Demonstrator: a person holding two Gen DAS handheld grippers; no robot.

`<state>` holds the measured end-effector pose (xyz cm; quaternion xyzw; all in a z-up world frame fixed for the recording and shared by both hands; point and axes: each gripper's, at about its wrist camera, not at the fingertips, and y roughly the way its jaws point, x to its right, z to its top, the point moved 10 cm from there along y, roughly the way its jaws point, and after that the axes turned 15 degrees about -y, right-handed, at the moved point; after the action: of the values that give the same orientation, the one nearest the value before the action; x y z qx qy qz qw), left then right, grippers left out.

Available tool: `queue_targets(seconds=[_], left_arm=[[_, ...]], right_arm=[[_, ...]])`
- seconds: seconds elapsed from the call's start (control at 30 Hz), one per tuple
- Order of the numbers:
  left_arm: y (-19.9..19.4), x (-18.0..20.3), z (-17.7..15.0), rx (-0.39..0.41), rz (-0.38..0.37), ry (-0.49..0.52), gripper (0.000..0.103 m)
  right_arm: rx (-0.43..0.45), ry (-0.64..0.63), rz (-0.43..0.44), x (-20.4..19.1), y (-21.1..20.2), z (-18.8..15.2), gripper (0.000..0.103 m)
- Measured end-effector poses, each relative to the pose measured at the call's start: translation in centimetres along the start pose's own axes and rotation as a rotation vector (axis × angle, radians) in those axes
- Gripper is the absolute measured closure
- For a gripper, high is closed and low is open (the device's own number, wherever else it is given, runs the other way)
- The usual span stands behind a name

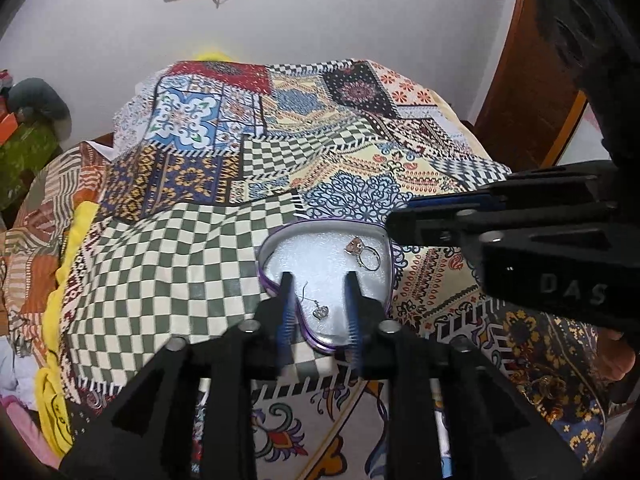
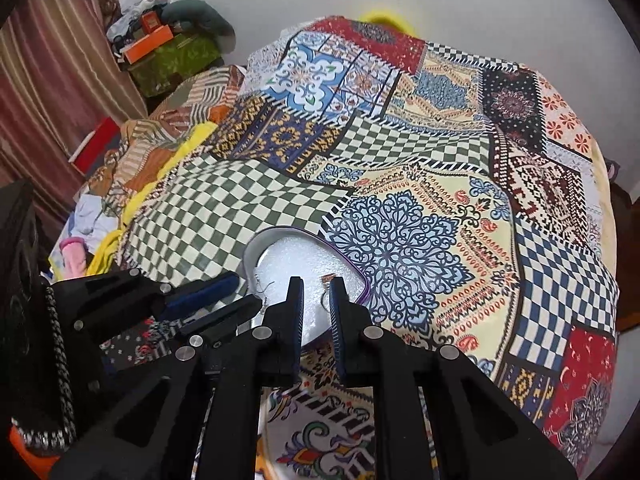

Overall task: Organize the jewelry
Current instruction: 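Open the right tool to drop the ring into the tin, then move the left tool to the pile and grasp the red beaded bracelet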

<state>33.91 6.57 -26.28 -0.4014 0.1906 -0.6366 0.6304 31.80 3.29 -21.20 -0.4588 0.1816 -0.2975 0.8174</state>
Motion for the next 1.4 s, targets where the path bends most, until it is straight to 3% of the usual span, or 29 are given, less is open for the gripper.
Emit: queue_targets(seconds=[0.23, 0.9, 1.23, 1.4], left_arm=[[-3.1, -0.1, 0.2, 0.035, 0.009, -0.009, 0.067], [-10.1, 1.4, -3.5, 0.071, 0.020, 0.001, 0.064], [-9.6, 3.8, -7.2, 0.007, -0.016, 0.029, 0.064], [-8.1, 5.1, -8.9, -0.036, -0.033, 0.041, 0.064]], right_arm=[[0.051, 0.022, -0.019, -0.6, -2.7, -0.2, 0.065], [0.155, -0.033, -0.174, -2.8, -10.2, -4.8, 0.065], [0.150, -0.013, -0.250, -1.7, -12.1, -9.5, 0.065], [0.109, 0.013, -0.240, -1.2, -11.2, -12.1, 0.065]])
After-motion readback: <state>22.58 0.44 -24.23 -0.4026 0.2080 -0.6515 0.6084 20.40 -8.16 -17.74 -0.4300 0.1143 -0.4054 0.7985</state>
